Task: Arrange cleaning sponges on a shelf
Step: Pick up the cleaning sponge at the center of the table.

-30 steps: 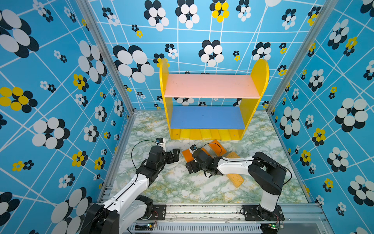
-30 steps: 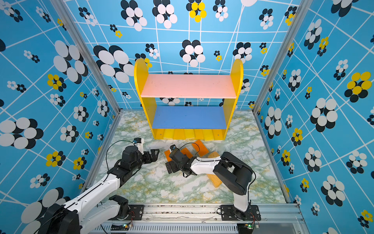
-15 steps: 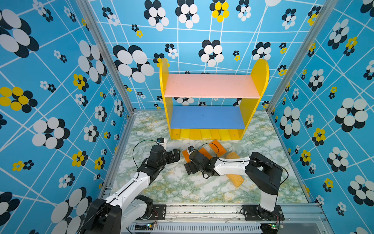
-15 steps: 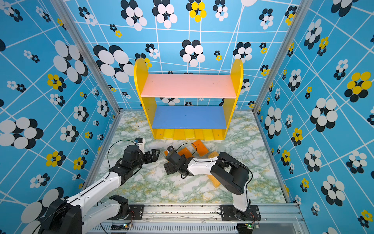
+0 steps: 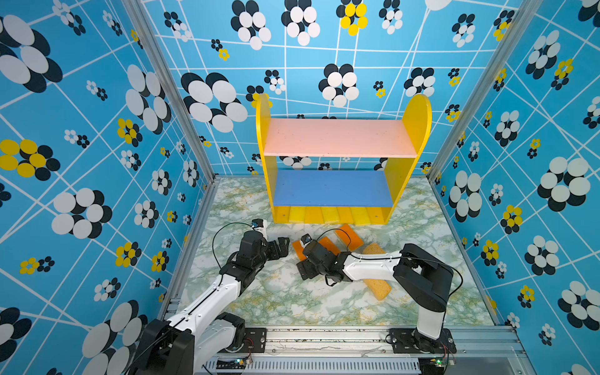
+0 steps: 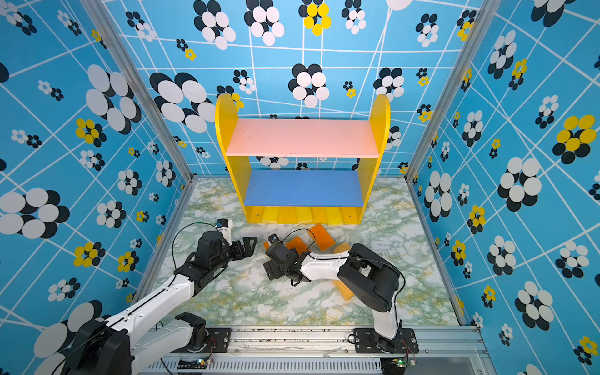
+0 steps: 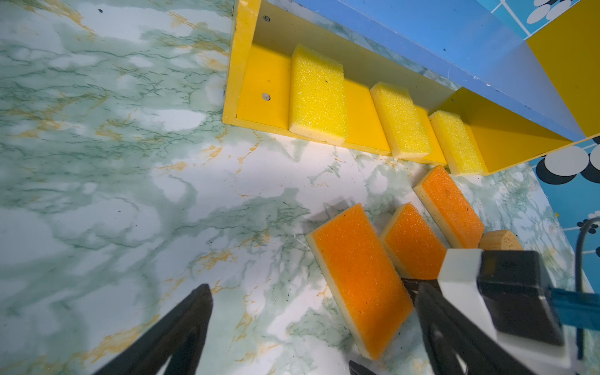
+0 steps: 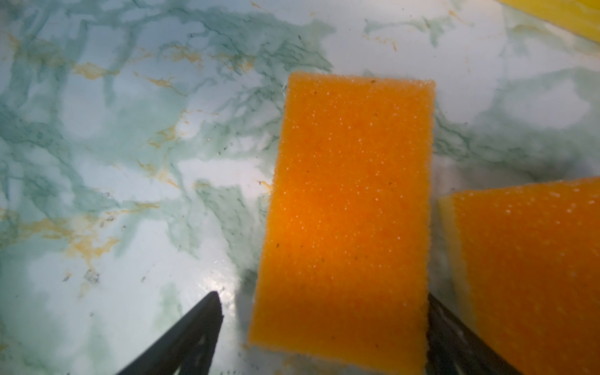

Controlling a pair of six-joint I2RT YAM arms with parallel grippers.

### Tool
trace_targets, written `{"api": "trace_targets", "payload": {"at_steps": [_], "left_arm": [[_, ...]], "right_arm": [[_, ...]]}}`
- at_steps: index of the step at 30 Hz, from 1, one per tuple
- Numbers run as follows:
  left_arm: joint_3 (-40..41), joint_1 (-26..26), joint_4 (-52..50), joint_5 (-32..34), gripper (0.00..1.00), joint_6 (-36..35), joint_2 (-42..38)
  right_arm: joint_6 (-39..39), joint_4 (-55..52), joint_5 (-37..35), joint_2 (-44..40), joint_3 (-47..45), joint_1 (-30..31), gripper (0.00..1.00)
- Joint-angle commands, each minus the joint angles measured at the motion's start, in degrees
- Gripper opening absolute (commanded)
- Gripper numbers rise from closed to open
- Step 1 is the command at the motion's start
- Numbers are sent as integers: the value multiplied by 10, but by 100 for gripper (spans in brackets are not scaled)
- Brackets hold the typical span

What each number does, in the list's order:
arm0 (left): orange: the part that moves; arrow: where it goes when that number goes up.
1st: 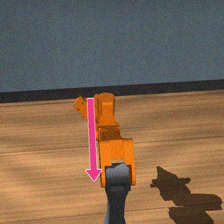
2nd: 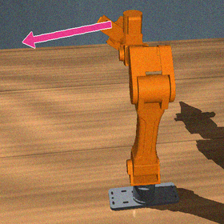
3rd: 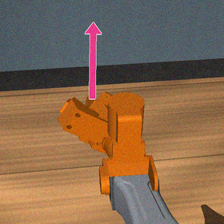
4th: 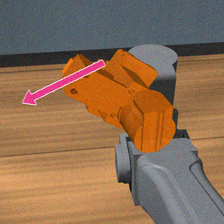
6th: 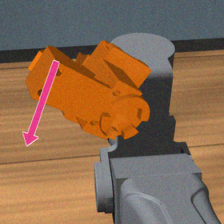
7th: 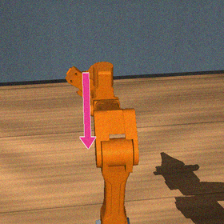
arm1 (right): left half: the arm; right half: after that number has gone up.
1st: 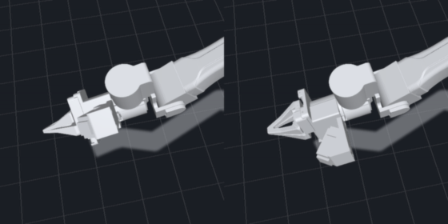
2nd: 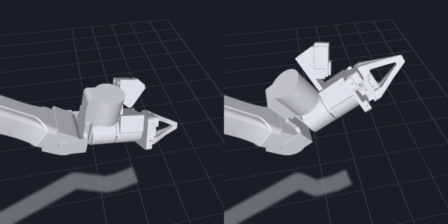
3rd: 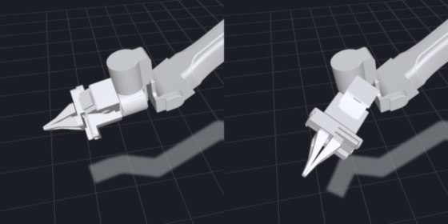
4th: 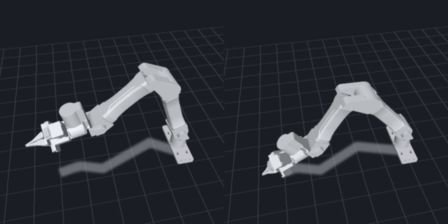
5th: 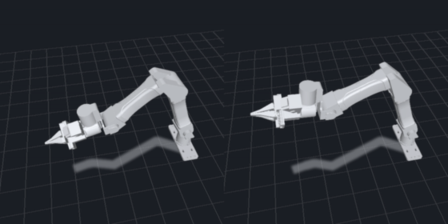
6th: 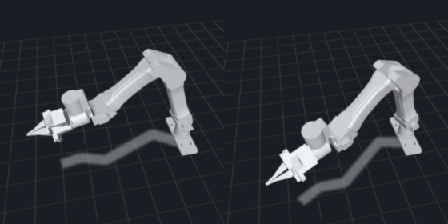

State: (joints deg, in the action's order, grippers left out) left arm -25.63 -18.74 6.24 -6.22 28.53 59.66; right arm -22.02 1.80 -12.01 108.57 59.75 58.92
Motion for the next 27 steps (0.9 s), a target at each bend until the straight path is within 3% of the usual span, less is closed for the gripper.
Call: {"api": "trace_targets", "payload": {"at_steps": [1,10,27], "left_arm": [[-9,5,-7,12,99,-6,-13],[-11,5,0,12,99,-4,-6],[-13,5,3,15,99,-7,4]], "right_arm": [[0,-27,-13,-7,1,5,92],[5,-34,-27,-17,-8,6,87],[10,-10,-46,-42,-23,5,61]]}}
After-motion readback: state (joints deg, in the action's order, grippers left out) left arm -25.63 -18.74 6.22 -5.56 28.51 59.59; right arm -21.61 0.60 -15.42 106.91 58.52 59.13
